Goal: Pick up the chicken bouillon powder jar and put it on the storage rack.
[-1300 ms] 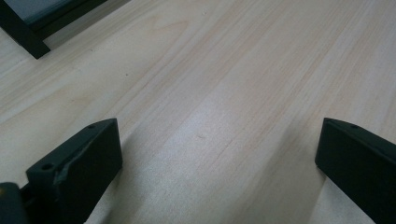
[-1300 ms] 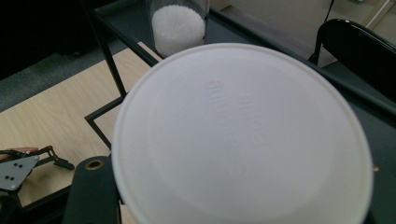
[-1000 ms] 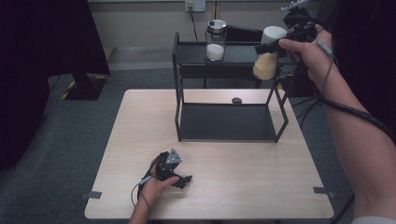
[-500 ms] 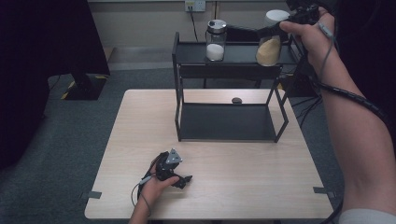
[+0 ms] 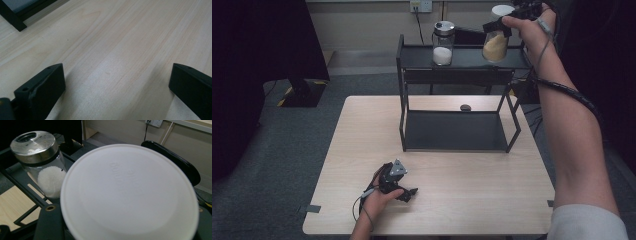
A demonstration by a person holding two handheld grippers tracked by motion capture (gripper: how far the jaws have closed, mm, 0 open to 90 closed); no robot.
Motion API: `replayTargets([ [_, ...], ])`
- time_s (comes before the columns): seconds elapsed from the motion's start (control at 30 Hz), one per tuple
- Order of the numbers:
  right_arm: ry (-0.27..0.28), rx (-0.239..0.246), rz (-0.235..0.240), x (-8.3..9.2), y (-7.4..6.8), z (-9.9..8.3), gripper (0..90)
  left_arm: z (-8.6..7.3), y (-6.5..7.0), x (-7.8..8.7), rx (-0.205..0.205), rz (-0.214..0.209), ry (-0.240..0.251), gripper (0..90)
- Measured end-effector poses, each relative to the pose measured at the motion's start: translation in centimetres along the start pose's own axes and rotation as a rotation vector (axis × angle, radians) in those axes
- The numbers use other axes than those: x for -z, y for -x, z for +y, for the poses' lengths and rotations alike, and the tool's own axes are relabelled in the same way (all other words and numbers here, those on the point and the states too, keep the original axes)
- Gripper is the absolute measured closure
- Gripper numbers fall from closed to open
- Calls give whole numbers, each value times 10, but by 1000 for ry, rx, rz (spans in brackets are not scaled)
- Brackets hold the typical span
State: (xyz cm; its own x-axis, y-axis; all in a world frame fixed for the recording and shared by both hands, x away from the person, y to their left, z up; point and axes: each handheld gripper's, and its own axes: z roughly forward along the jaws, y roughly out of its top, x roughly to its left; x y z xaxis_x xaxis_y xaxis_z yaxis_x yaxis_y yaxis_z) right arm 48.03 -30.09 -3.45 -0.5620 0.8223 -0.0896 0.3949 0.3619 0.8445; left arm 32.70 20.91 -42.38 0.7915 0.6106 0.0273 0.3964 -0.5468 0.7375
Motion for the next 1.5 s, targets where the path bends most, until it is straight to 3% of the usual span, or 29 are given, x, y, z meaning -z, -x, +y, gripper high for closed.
replayTargets([
  [0.47, -22, -10, -11, -33, 5, 7, 341, 0, 0, 0, 0, 0, 1, 0],
  [0.87, 3, -20, -16, -34, 4, 0, 333, 0, 0, 0, 0, 1, 0, 0],
  [1.03, -3, -28, -28, -33, 3, -2, 284, 0, 0, 0, 0, 1, 0, 0],
  [1.13, 12, -41, -29, -32, 2, -5, 131, 0, 0, 0, 0, 1, 0, 0],
  [1.2, 18, -41, -35, -30, -1, -6, 83, 0, 0, 0, 0, 1, 0, 0],
  [1.5, 27, -42, -45, -20, -14, -12, 14, 0, 0, 0, 0, 1, 1, 0],
])
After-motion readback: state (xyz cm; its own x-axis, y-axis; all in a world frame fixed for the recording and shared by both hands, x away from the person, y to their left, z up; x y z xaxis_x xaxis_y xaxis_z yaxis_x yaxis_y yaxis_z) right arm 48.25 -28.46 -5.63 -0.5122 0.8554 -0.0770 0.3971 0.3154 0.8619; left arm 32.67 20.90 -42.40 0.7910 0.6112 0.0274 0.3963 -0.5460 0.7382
